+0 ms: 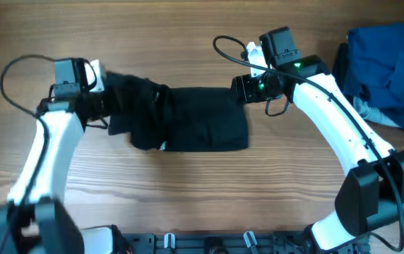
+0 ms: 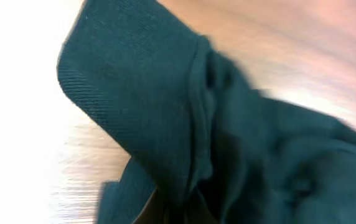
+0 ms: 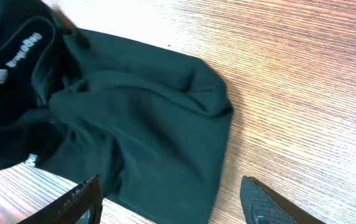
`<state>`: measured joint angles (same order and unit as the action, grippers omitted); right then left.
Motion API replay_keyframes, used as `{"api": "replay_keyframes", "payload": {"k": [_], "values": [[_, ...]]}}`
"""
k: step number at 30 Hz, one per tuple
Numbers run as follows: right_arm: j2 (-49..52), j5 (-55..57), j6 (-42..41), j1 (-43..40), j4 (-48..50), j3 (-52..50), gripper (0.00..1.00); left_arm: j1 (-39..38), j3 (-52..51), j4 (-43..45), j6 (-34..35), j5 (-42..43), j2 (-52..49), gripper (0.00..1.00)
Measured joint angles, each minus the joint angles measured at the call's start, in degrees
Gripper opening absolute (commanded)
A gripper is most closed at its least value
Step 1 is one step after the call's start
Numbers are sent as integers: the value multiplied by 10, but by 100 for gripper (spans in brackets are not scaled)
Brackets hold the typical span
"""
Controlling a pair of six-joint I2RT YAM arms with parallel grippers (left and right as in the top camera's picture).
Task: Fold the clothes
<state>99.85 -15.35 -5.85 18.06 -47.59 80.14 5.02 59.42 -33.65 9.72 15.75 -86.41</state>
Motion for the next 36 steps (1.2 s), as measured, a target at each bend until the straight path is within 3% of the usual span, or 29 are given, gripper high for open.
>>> {"api": "replay_keyframes", "payload": {"k": [5, 13, 17, 25, 26, 27, 28, 36], "values": [[0, 0, -8, 0, -6, 0, 67, -106, 0, 23, 0, 3, 61, 4], [-2, -7, -22, -74, -39, 36, 66, -263, 0, 143, 10, 0, -4, 4], [-29, -15, -25, -139, -41, 62, 71, -307, 0, 206, 26, -1, -46, 4], [-87, -18, -27, -226, -64, 73, 70, -364, 0, 299, 48, -5, -72, 4], [-87, -21, -26, -226, -64, 73, 70, -369, 0, 308, 48, -5, -74, 38], [-87, -22, -26, -226, -64, 73, 71, -386, 0, 327, 50, -4, -87, 80], [-87, -22, -26, -226, -64, 73, 70, -393, 0, 331, 52, -5, -91, 100], [-87, -22, -26, -226, -60, 73, 71, -413, 1, 341, 94, -5, -97, 100]]}}
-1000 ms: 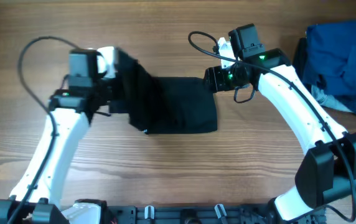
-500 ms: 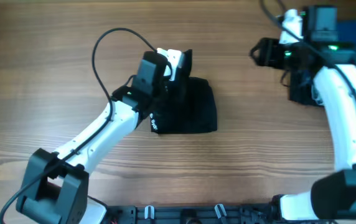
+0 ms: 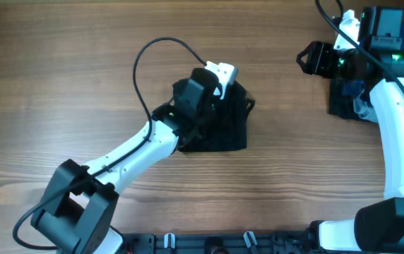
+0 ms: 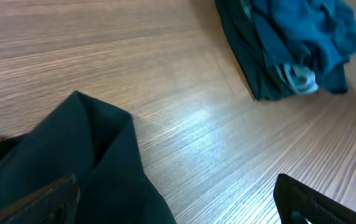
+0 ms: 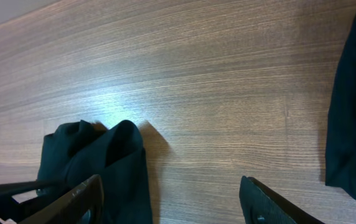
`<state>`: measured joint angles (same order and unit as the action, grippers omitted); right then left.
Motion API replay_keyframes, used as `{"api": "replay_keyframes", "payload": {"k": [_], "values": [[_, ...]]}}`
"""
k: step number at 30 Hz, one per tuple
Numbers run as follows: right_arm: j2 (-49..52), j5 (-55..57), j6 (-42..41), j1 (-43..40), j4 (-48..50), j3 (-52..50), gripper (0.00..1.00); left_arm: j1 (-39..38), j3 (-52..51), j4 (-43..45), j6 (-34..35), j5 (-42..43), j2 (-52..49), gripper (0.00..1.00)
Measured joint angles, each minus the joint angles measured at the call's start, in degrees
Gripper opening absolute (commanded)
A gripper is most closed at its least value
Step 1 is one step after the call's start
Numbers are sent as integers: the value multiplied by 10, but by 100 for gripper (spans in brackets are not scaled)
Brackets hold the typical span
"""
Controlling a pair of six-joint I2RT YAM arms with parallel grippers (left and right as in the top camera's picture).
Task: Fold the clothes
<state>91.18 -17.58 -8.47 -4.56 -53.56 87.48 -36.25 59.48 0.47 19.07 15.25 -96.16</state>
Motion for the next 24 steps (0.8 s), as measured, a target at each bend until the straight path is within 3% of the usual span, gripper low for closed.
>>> {"api": "replay_keyframes", "payload": {"k": [7, 11, 14, 18, 24], "values": [[0, -18, 2, 0, -15, 0, 71, 42, 35, -33, 28, 0, 40, 100], [0, -56, 9, 14, -26, -2, 71, 124, 58, -71, 40, -11, 131, 100], [2, -73, 5, 66, -28, -18, 72, 210, 70, -159, 59, -39, 192, 100], [39, -81, -42, 156, -22, -30, 62, 274, 72, -271, 78, -56, 184, 100], [97, -53, -148, 249, 11, -36, 59, 322, 71, -346, 85, -71, 148, 100]]}}
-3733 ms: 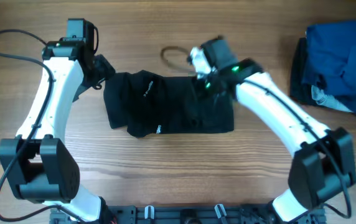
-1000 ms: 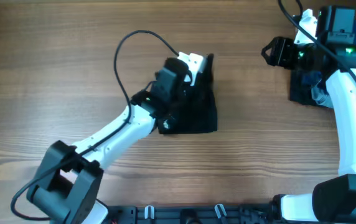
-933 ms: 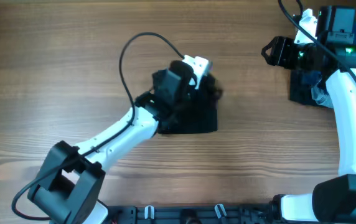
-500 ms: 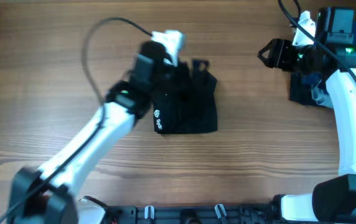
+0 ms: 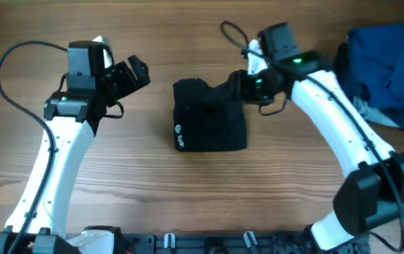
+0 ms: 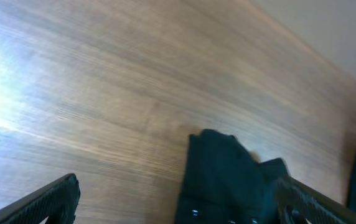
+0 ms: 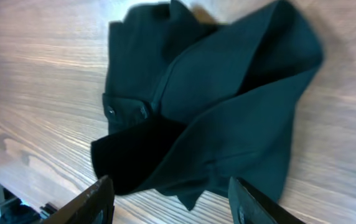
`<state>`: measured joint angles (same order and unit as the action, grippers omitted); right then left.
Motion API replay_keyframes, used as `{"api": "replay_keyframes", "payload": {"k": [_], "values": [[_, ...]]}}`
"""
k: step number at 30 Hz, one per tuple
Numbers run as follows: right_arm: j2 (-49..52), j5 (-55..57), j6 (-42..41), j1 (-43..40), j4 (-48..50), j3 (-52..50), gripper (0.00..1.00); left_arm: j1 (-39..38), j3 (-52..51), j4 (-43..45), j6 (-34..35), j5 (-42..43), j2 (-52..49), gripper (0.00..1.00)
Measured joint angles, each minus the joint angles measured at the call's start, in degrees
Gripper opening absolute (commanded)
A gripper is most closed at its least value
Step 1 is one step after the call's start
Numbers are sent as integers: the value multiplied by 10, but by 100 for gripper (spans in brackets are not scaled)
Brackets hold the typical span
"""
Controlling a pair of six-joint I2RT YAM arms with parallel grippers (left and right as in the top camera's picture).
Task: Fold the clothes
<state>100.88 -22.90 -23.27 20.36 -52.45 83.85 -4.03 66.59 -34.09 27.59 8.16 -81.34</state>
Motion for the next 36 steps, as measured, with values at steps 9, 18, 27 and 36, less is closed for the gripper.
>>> {"api": "replay_keyframes", "payload": {"k": [9, 18, 27, 36], "values": [[58, 16, -59, 53, 7, -1, 57, 10, 0, -17, 0, -2, -40, 100], [61, 17, -71, 64, -21, -1, 4, 10, 0, -18, 0, -2, -52, 100], [61, 72, -75, 64, -144, -7, 4, 10, 0, -18, 0, -2, -52, 100], [67, 129, -116, 19, -34, -168, 41, 10, 0, -19, -4, -2, -52, 100]]}}
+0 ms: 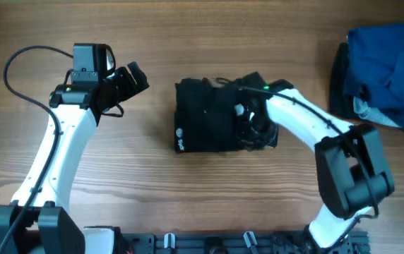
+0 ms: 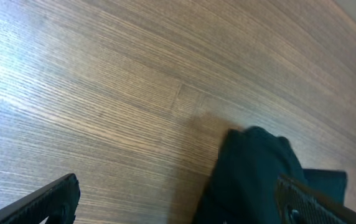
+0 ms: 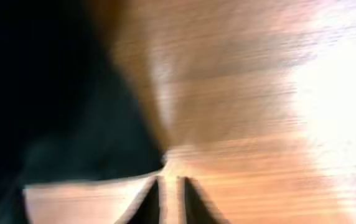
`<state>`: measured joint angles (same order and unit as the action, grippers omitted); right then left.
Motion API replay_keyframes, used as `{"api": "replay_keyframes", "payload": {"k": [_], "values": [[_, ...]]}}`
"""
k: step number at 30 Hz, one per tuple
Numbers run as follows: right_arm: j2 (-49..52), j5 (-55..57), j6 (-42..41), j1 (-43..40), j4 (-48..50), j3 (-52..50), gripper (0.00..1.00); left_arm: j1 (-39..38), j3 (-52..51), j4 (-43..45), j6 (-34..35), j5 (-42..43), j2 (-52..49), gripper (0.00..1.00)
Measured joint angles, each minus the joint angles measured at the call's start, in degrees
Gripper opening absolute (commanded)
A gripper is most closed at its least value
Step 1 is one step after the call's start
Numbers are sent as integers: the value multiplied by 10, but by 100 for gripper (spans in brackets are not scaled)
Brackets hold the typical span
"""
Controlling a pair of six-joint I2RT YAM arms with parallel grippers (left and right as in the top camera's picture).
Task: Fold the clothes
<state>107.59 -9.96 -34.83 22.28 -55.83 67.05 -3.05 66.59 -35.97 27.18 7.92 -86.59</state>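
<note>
A black garment [image 1: 212,116] lies folded into a compact block at the table's middle, with a small white logo on its left edge. My right gripper [image 1: 250,130] is down at the block's right side, wrist over the cloth. In the blurred right wrist view its fingers [image 3: 153,196] stand almost together over bare wood, with the dark cloth [image 3: 53,106] to their left. My left gripper [image 1: 133,79] hangs open to the left of the garment, apart from it. The left wrist view shows the garment's near corner [image 2: 259,174] between its wide-set fingers [image 2: 47,202].
A heap of blue clothes [image 1: 389,70] lies at the table's far right. Bare wooden table [image 1: 188,197] runs along the front, bounded by the rail at the bottom edge. Cables loop off both arms.
My right gripper was open at the garment's upper right corner with a flap raised. Now it is shut, low at the block's right side. The left arm has hardly moved.
First the garment lay wider, my left gripper at its left end and the right one open at its right end. Then the left arm was across on the narrowed garment, the right arm by the blue heap. Later the left was back and open, and the right had returned.
</note>
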Motion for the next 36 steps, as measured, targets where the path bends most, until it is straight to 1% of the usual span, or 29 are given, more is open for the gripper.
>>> {"api": "replay_keyframes", "payload": {"k": [2, 5, 8, 10, 13, 16, 20, 23, 24, 27, 28, 30, 34, 36], "values": [[0, 2, 7, -23, 16, 1, 59, 0, 0, -1, -1, 0, 0, 100], [0, 8, 32, -57, 20, 17, 79, 0, 0, -1, -3, -4, 0, 100], [-4, 3, 69, -76, 50, 26, 85, 0, 0, -1, -3, -6, 0, 100], [-4, -14, 95, -85, 78, 27, 85, 0, 0, -1, -3, -6, 0, 100], [-4, -69, 120, -98, 150, 29, 85, 0, 0, -1, -3, -6, 0, 100], [-5, -132, 127, -123, 209, 29, 85, 0, 0, -1, -3, -7, 0, 100], [-5, -193, 133, -157, 234, 29, 87, 0, 0, -1, -3, -6, 0, 100], [-5, -222, 139, -160, 236, 29, 85, 0, 0, -1, -3, -7, 0, 100], [-5, -227, 140, -155, 240, 28, 84, 0, 0, -1, -3, -7, 0, 100], [-4, -241, 143, -127, 260, 12, 73, 0, 0, -1, -3, -7, 0, 100], [-1, -244, 143, -119, 265, 1, 71, 0, 0, -1, -3, -7, 0, 100], [10, -245, 144, -110, 265, -16, 68, 0, 0, -1, -3, -7, 0, 100], [18, -218, 141, -112, 263, -44, 67, 0, 0, -1, -3, -7, 0, 100], [17, -213, 139, -112, 275, -50, 63, 0, 0, -1, -3, -7, 0, 100]]}}
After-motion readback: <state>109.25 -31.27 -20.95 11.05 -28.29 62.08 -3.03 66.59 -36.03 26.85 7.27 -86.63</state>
